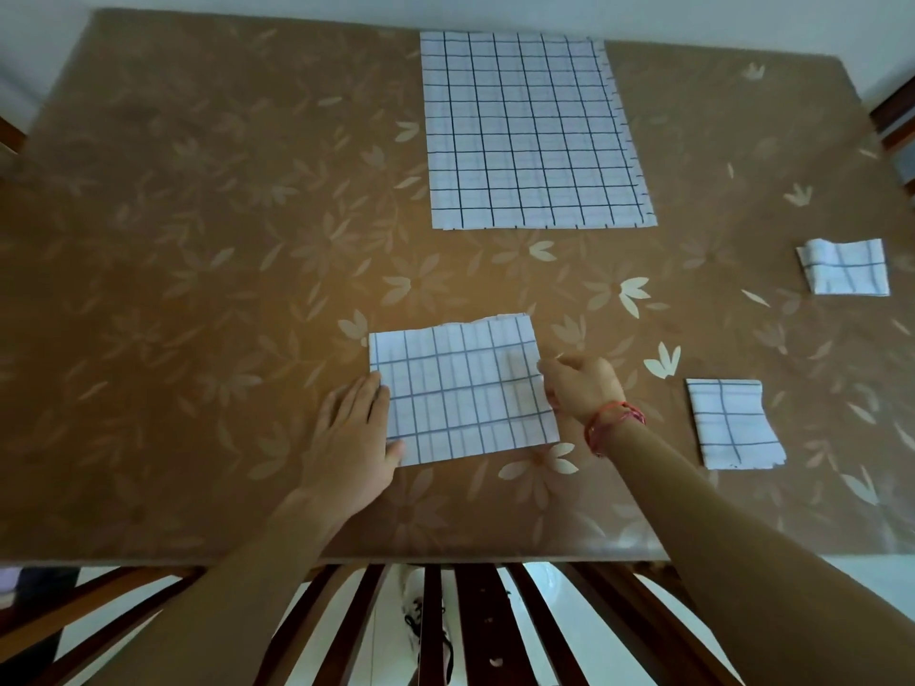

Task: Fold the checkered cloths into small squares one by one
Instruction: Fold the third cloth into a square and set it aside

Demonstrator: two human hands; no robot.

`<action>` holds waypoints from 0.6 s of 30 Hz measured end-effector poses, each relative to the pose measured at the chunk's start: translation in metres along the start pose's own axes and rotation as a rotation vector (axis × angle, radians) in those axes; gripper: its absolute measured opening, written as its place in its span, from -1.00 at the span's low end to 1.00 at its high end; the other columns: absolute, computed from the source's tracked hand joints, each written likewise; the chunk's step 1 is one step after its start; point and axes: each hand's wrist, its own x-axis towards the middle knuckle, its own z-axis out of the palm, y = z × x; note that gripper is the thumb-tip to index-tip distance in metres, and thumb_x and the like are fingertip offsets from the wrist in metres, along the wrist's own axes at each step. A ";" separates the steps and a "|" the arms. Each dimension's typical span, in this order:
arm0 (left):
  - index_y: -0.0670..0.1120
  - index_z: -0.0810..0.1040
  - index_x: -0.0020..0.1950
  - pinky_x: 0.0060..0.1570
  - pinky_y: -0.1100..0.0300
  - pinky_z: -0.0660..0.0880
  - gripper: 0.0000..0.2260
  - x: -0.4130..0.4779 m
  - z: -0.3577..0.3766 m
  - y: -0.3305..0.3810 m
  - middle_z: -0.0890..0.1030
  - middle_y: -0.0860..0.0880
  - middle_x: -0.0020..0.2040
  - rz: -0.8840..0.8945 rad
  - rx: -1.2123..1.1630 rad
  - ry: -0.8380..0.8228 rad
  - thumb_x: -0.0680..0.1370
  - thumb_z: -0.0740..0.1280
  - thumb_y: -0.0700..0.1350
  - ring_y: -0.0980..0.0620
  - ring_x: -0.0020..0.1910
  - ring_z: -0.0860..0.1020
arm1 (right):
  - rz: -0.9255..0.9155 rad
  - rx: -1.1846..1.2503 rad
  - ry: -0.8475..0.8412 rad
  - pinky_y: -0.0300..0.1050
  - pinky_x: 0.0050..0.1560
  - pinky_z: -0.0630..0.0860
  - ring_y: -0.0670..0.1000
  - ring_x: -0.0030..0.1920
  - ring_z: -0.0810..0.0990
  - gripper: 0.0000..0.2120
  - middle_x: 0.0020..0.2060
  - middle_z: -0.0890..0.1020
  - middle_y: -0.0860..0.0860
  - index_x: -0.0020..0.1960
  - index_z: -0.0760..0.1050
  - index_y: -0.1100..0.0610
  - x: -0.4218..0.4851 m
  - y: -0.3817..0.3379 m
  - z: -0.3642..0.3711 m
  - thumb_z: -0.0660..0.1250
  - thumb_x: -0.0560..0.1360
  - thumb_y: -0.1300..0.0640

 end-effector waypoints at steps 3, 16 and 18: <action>-0.16 0.19 0.56 0.51 0.02 -0.15 -0.37 -0.001 -0.002 0.000 0.13 -0.10 0.59 -0.006 -0.011 -0.003 0.59 0.25 0.13 -0.01 0.57 0.05 | 0.089 0.089 -0.051 0.00 -0.24 0.61 0.12 -0.39 0.57 -0.65 -0.45 0.55 0.06 -0.38 0.46 0.16 0.008 -0.006 0.006 0.38 0.39 -0.09; -0.13 0.15 0.57 0.48 0.10 -0.20 -0.35 -0.002 -0.008 0.002 0.09 -0.07 0.59 0.001 -0.056 0.025 0.59 0.24 0.15 0.01 0.57 0.03 | -0.082 -0.202 -0.066 -0.18 -0.27 0.49 0.02 -0.18 0.61 -0.80 -0.22 0.66 0.00 -0.06 0.65 0.14 0.037 -0.016 0.016 0.43 0.40 0.03; -0.12 0.20 0.54 0.50 0.08 -0.04 -0.36 -0.001 -0.010 0.001 0.14 -0.05 0.57 -0.011 -0.084 0.026 0.56 0.31 0.12 -0.01 0.54 0.12 | -0.088 -0.189 -0.051 -0.22 -0.33 0.45 -0.01 -0.22 0.60 -0.85 -0.25 0.64 -0.02 -0.09 0.65 0.14 0.038 -0.015 0.014 0.43 0.40 0.08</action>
